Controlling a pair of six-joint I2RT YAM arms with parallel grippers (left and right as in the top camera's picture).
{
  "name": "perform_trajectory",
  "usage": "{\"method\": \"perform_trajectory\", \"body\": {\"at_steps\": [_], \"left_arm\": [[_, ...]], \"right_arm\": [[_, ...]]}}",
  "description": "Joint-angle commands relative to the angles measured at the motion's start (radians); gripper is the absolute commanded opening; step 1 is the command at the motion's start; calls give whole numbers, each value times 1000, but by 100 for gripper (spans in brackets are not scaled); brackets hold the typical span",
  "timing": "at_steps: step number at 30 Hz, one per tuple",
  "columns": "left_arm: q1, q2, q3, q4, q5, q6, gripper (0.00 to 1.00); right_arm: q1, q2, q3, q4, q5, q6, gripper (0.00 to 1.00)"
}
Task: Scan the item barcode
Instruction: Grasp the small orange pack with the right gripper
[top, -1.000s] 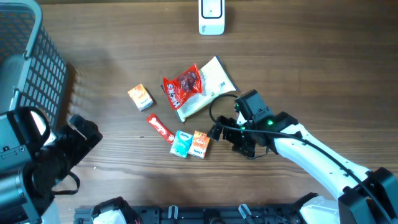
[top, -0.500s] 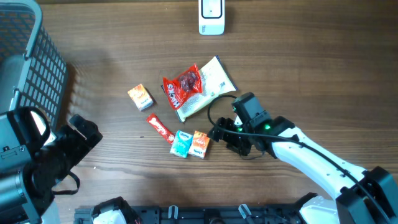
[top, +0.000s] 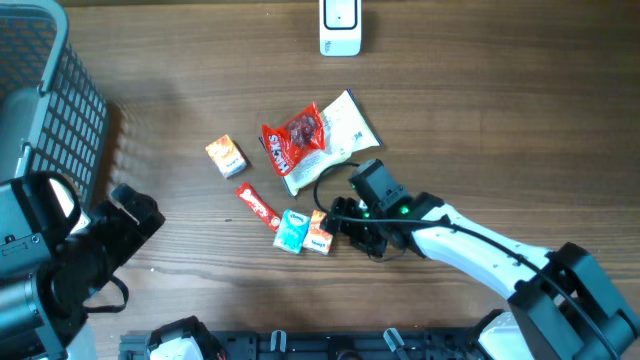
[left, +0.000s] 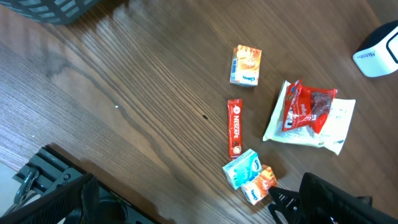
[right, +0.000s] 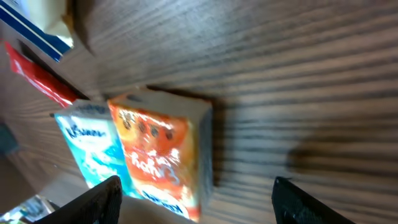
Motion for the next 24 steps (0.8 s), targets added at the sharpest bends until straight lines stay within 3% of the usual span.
{"method": "perform_trajectory", "body": {"at_steps": [1, 10, 14, 24], "left_arm": [[5, 0, -2, 2, -10, -13, 100], [5, 0, -2, 2, -10, -13, 100], [5, 0, -2, 2, -10, -13, 100], [5, 0, -2, 2, -10, -13, 100]], "right_arm": [[3, 53, -7, 36, 12, 41, 78], [3, 174, -7, 84, -67, 109, 73], [3, 174, -7, 77, -73, 109, 51], [-45, 167, -7, 16, -103, 103, 51]]}}
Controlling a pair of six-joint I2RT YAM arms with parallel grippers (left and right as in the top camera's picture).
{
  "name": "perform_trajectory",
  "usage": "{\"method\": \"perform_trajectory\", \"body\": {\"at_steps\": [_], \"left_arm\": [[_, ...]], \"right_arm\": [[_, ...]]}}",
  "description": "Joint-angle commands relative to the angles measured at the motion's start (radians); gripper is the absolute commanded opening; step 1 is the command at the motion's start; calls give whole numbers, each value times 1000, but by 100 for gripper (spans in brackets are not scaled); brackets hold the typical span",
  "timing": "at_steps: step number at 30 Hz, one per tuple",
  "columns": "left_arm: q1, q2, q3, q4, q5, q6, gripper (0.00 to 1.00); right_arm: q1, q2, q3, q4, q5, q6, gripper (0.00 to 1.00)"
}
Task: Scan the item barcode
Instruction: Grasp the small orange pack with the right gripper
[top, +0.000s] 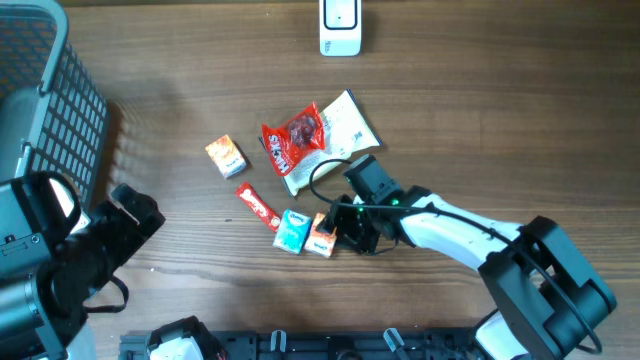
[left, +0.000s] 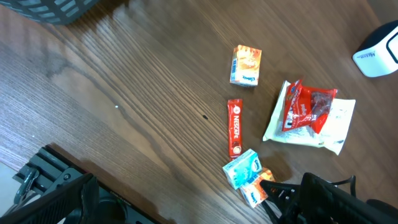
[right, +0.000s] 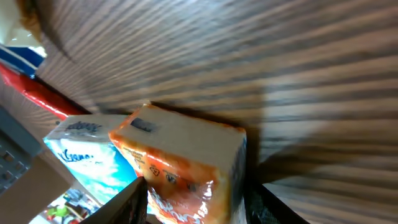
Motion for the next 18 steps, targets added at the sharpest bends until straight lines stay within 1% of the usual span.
{"method": "perform_trajectory", "body": {"at_steps": [1, 4, 6, 8, 10, 13, 16, 18], "left_arm": [[5, 0, -2, 2, -10, -14, 100], [5, 0, -2, 2, -10, -14, 100], [5, 0, -2, 2, -10, -14, 100], [5, 0, -2, 2, -10, -14, 100], [5, 0, -2, 2, -10, -14, 100], [5, 0, -2, 2, -10, -14, 100], [5, 0, -2, 2, -10, -14, 100], [5, 0, -2, 2, -10, -14, 100]], "right_arm": [[-24, 40, -33, -44, 18, -3, 53], [-36, 40, -33, -43, -16, -53, 60], [-50, 40, -33, -41, -42, -100, 62], [-67, 40, -33, -42, -72, -142, 62], [-86, 40, -33, -65, -90, -177, 58], [-97, 40, -33, -134, -90, -176, 56], [-96, 40, -33, -142, -93, -175, 56], [-96, 41, -33, -131, -93, -145, 54]]}}
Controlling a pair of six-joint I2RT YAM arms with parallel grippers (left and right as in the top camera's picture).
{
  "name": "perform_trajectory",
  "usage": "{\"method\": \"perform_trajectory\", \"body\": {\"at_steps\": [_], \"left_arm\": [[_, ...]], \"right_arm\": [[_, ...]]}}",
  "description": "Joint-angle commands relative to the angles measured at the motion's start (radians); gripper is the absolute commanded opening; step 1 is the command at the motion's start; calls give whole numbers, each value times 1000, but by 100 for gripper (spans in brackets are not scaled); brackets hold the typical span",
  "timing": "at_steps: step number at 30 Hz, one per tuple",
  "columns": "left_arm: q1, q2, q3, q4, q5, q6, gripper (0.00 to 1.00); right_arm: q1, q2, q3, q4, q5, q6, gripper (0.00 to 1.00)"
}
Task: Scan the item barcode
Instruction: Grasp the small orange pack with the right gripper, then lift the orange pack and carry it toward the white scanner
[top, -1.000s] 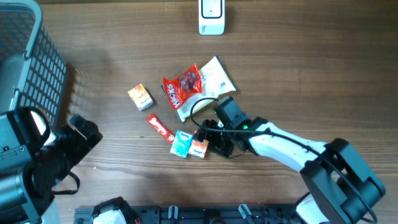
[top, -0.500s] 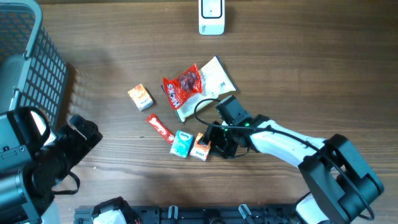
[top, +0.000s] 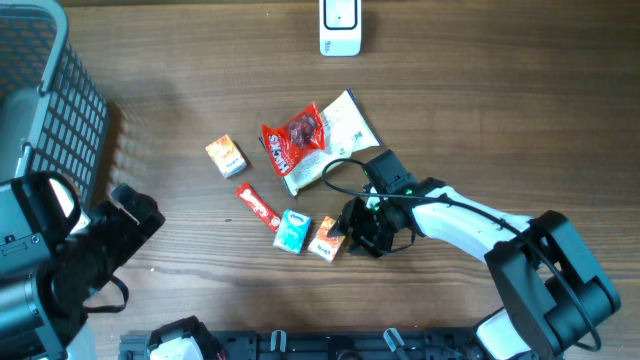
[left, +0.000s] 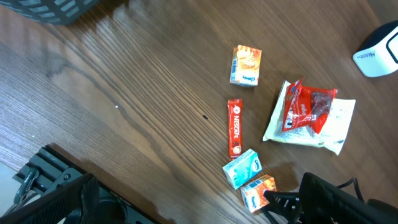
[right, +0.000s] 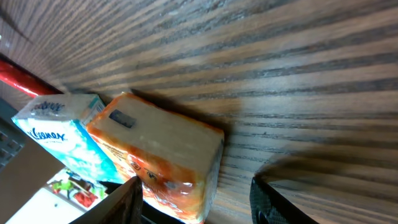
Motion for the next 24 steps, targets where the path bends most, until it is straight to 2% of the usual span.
{"method": "perform_trajectory", "body": {"at_steps": [1, 7, 9, 11, 13, 14, 19, 24], "left_arm": [[5, 0, -2, 2, -10, -13, 100], [5, 0, -2, 2, -10, -13, 100], [5, 0, -2, 2, -10, -13, 100], [5, 0, -2, 2, -10, -13, 100], [5, 0, -2, 2, -10, -13, 100], [5, 0, -2, 2, -10, -13, 100], [5, 0, -2, 2, -10, -13, 100], [5, 0, -2, 2, -10, -13, 100]], "right_arm": [[0, 35, -29, -6, 40, 14, 53], [32, 35, -29, 1, 59, 77, 42], [44, 35, -29, 17, 59, 80, 34], [46, 35, -29, 30, 59, 75, 25], [45, 35, -29, 42, 58, 71, 8], [44, 35, -29, 50, 53, 68, 4], [26, 35, -3, 94, -18, -30, 4], [-63, 31, 78, 94, -142, -263, 4]]}}
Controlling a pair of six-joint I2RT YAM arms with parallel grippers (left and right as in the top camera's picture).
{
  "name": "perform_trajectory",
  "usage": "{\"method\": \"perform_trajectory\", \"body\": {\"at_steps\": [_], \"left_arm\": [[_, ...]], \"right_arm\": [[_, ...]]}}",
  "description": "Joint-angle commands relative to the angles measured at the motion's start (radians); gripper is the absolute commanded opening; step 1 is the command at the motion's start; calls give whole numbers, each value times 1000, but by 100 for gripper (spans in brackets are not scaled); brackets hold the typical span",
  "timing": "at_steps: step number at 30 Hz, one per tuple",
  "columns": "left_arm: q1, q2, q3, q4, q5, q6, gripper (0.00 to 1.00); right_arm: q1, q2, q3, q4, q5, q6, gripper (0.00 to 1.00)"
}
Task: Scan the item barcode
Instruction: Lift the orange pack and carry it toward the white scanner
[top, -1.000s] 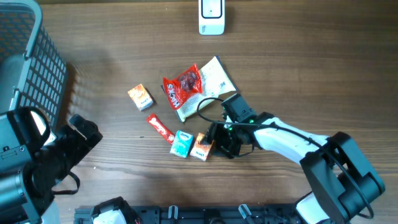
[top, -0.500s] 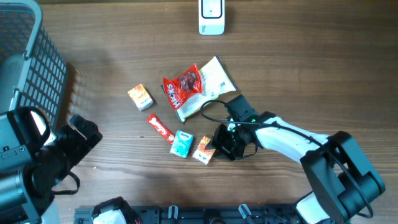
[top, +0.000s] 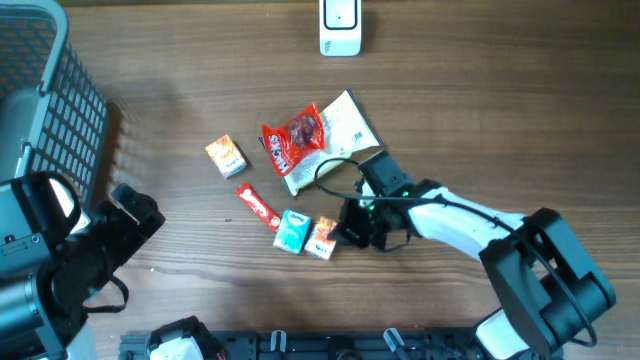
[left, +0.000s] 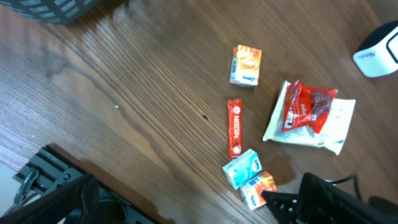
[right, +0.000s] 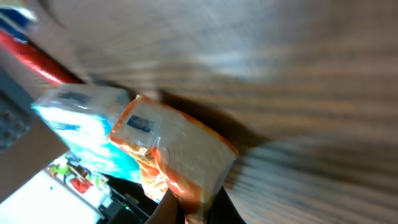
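Note:
A small orange packet (top: 321, 237) lies on the wooden table, next to a blue tissue packet (top: 291, 230). My right gripper (top: 341, 231) is at the orange packet's right end. In the right wrist view the orange packet (right: 177, 152) fills the middle, and the right gripper (right: 189, 204) is shut on its near corner. The white scanner (top: 340, 27) stands at the table's far edge. My left gripper (left: 193, 208) hangs open at the near left, far from the items, with nothing between its fingers.
A red Nescafe stick (top: 257, 206) lies left of the blue packet. An orange box (top: 226, 156) lies further left. A red snack bag (top: 294, 138) rests on a white packet (top: 345, 125). A grey wire basket (top: 55, 95) stands at the far left.
My right gripper's fingers stood wide apart on either side of the orange packet; now they are shut on its corner. The packet has turned slightly back toward the blue one. The left arm has not moved.
My right gripper was open in front of the orange packet, which lay against the blue one. Then its fingers straddled the packet. Then the packet lay turned a little away from the blue one. Now the gripper is shut on it.

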Motion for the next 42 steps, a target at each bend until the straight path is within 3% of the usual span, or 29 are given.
{"method": "perform_trajectory", "body": {"at_steps": [1, 8, 11, 20, 26, 29, 32, 42], "left_arm": [[5, 0, -2, 2, -10, -13, 100], [5, 0, -2, 2, -10, -13, 100], [5, 0, -2, 2, -10, -13, 100], [5, 0, -2, 2, -10, -13, 100], [5, 0, -2, 2, -10, -13, 100], [5, 0, -2, 2, -10, -13, 100], [5, 0, -2, 2, -10, -13, 100], [5, 0, -2, 2, -10, -13, 100]], "right_arm": [[-88, 12, 84, 6, -127, -237, 4], [-272, 12, 104, 80, -364, -398, 4], [-307, 13, 104, 227, -603, -623, 4], [-306, 13, 104, 634, -883, -626, 4], [-306, 13, 104, 832, -874, -496, 4], [-307, 13, 104, 1076, -782, -192, 4], [-315, 13, 104, 1196, -726, -21, 4], [-395, 15, 104, 1135, -522, 217, 4]]}}
